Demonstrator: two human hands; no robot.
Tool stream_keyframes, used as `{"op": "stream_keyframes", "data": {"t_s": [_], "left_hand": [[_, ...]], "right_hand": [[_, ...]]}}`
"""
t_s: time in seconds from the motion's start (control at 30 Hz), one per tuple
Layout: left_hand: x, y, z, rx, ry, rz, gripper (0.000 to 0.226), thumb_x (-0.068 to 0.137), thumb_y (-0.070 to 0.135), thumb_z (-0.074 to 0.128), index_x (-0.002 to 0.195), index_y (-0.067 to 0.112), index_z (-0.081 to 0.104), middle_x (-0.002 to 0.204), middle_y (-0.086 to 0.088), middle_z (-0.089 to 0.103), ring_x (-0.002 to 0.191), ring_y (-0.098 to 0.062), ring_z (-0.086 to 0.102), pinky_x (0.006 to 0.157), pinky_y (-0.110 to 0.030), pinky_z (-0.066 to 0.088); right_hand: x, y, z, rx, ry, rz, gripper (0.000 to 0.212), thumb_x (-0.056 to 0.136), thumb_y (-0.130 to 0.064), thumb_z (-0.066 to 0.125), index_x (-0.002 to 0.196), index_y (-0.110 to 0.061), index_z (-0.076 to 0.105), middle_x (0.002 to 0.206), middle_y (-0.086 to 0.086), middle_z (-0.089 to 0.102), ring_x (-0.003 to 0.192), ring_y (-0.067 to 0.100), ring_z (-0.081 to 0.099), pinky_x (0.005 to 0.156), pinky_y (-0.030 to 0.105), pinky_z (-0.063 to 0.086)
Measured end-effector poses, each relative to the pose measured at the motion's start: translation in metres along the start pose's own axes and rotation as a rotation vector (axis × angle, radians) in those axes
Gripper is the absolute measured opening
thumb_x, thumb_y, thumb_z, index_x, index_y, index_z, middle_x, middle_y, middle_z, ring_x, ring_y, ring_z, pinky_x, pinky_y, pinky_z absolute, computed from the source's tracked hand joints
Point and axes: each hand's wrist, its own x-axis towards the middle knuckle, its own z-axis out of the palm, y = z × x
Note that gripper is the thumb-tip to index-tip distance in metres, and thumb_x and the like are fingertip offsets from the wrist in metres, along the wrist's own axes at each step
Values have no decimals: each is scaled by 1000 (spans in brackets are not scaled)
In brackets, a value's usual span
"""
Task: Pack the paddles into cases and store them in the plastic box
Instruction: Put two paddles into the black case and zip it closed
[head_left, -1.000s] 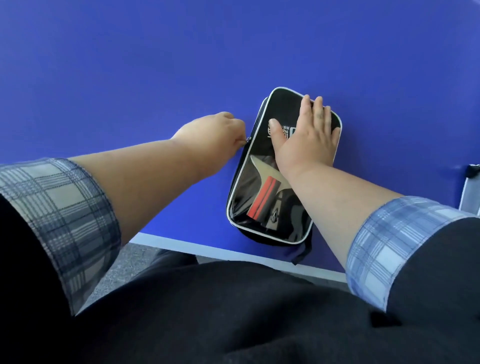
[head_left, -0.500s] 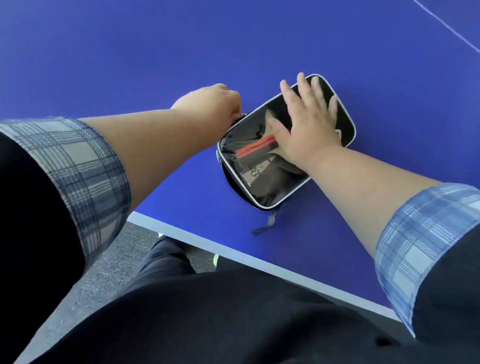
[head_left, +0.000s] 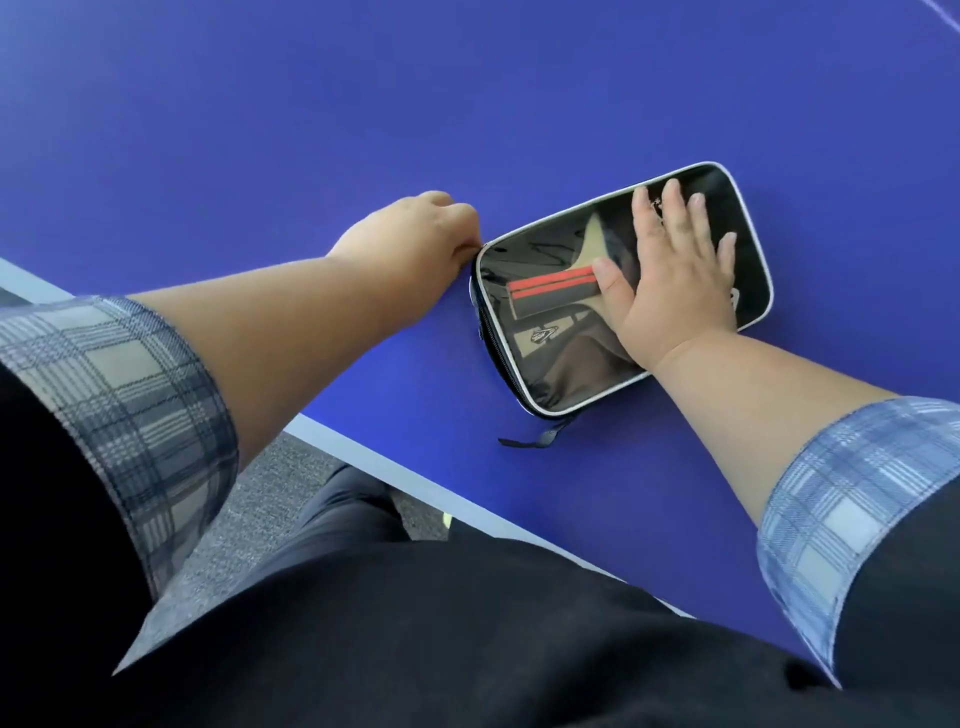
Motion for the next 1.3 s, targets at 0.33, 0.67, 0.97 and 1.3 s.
{"op": "stream_keyframes", "data": {"t_s": [0.33,0.67,0.97,1.3], "left_hand": [[-52,15,25,-69,51,-75,29,104,35,40,97,14,59,100,-3,53,86,-25,51,66,-42,47],[-75,50,61,-28,-95,53,19,103,33,46,96,21,59,98,5,51,92,-20,53,69,-39,49],[-70,64,38,109,-288,22,25,100,43,44,111,29,62,108,8,55,92,-20,61,73,-41,56],[-24,50,9,-805,-167,-644,51,88,54,59,131,28,54,107,7,68,92,-20,71,87,-42,59]], "right_hand": [[11,-14,-3,58,-33,135,78,91,-67,18,158,-29,8,168,3,3,154,25,-1,120,59,3],[24,-24,-2,74,-22,229,79,89,-68,19,158,-31,8,168,2,4,153,26,0,119,59,2],[26,-6,-31,324,-164,172,75,95,-61,37,158,-25,17,167,3,7,153,24,4,121,53,6],[-15,75,-33,826,-127,689,53,90,-45,51,140,-29,50,139,-5,56,117,21,55,80,30,45]]}}
